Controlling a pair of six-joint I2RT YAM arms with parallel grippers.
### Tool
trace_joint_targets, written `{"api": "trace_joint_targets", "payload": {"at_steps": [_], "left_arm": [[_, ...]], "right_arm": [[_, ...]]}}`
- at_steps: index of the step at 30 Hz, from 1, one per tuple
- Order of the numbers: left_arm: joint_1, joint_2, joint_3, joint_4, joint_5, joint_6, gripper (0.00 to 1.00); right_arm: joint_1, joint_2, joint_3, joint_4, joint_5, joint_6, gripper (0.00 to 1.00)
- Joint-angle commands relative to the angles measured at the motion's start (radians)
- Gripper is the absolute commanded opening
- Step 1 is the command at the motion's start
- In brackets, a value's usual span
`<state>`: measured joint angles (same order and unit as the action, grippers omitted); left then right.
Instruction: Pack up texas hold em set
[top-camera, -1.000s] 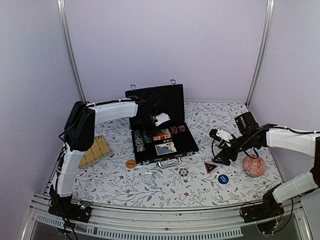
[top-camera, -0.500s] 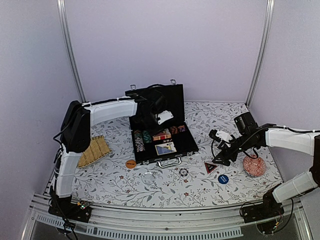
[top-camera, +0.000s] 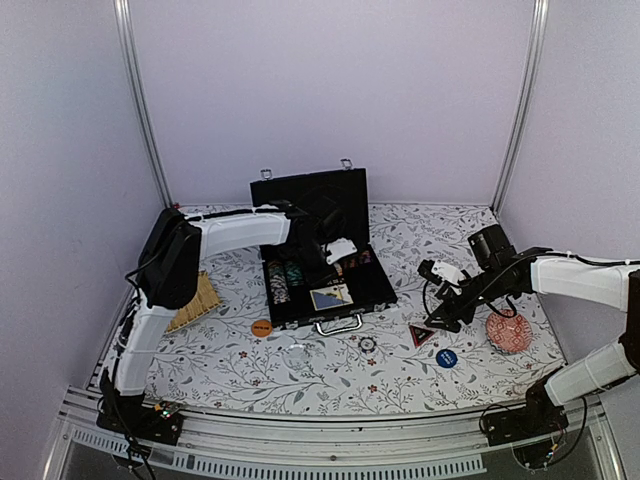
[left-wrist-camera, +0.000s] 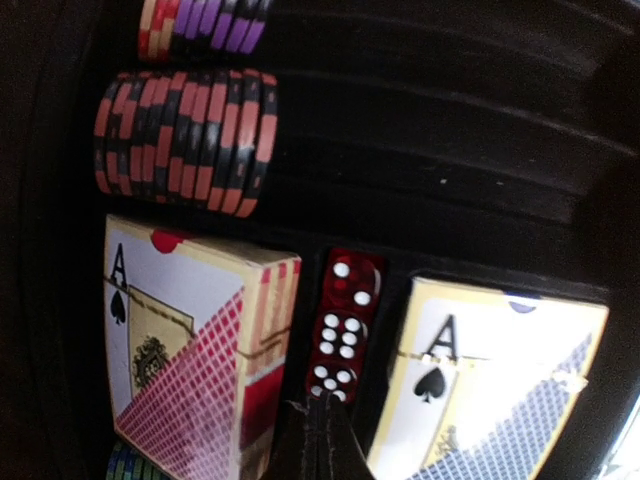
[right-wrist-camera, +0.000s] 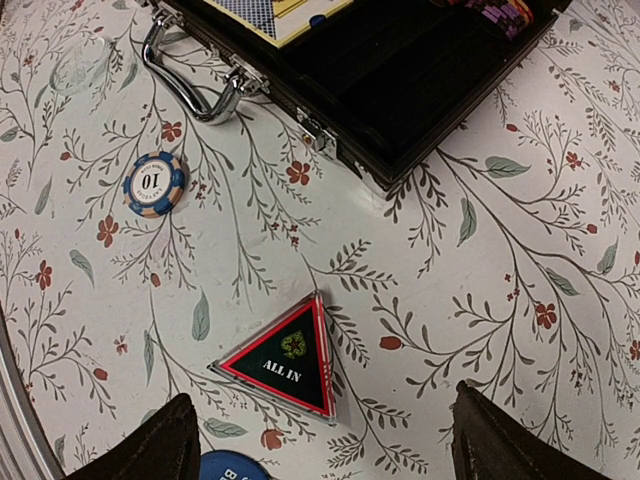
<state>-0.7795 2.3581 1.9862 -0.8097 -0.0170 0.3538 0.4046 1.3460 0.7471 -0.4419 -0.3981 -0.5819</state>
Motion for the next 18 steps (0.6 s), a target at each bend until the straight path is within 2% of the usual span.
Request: {"api": "trace_joint_targets", "payload": {"at_steps": [1, 11, 18], "left_arm": [[0.038, 0.053, 0.066, -0.006, -0.04, -0.023, 0.0], [0.071, 0.076, 0.089, -0.01, -0.027, -0.025, 0.0], [0.043, -0.053, 0.005, -0.041, 0.13, 0.006, 0.0]], "right_arm": [[-0.006, 0.002, 0.023, -0.003, -0.006, -0.009, 0.87], [-0.006, 0.018, 0.026, -0.004, -0.006, -0.011, 0.87], [-0.005, 0.026, 0.029, -0.009, -0.009, -0.012, 0.87]]}}
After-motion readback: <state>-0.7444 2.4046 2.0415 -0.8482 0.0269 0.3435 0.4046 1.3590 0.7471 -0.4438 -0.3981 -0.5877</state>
